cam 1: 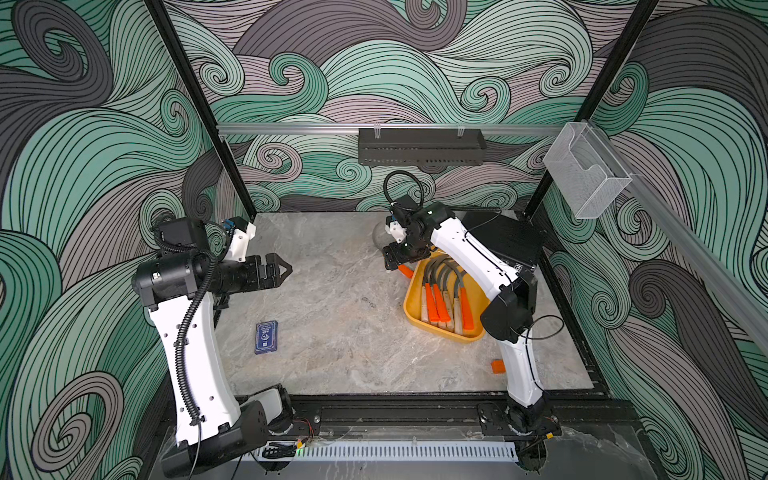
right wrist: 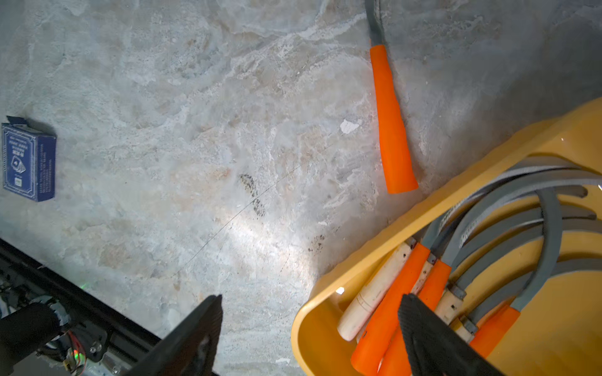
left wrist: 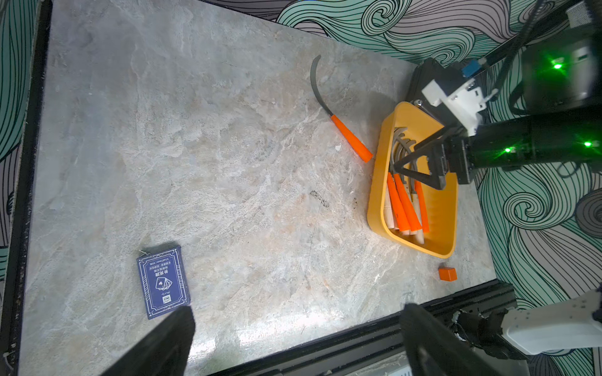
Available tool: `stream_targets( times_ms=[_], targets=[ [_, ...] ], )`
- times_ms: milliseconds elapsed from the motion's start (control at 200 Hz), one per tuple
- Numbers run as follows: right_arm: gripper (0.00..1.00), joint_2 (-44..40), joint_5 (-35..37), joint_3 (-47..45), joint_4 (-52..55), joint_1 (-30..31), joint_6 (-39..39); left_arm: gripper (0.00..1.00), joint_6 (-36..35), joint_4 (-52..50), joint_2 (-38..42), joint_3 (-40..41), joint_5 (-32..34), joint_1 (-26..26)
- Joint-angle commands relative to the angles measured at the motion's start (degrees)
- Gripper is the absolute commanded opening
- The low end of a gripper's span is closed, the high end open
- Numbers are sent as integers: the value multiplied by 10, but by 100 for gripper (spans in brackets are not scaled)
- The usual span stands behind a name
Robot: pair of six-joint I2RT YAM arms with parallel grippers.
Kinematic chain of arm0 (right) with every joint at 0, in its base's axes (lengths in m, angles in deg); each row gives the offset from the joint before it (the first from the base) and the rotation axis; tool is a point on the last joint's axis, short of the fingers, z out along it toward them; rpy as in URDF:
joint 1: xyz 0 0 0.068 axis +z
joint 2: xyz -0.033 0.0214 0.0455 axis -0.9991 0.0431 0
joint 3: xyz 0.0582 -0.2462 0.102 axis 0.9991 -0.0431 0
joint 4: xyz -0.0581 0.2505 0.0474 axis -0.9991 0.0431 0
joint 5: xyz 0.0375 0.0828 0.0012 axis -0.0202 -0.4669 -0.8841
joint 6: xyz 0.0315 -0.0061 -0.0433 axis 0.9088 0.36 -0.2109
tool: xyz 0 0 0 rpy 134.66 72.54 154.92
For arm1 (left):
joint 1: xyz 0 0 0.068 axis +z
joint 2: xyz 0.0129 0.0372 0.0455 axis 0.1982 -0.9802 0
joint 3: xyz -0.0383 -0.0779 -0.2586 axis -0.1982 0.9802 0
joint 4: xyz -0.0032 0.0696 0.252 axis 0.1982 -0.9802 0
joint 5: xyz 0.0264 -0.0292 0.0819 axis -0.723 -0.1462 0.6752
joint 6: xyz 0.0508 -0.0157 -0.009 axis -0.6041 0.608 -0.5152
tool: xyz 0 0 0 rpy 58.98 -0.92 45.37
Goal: Put small sickles into storage boxes
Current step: Pick up the sickle at the center of the board.
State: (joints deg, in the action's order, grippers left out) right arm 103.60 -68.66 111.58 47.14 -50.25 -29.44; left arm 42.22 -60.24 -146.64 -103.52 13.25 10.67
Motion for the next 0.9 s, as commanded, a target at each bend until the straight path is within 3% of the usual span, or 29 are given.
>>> stream_targets(
  times_ms=[0,425,896],
  targets=[
    [86,42,29,57,6,4,-14,99,7,5,-10,-20,-13,3],
    [84,190,85,198,-9,-16,-12,99,-4,-7,-28,-28,32,3],
    [86,250,73,194,-46,-49,7,99,-16,-12,-45,-12,56,3]
  ],
)
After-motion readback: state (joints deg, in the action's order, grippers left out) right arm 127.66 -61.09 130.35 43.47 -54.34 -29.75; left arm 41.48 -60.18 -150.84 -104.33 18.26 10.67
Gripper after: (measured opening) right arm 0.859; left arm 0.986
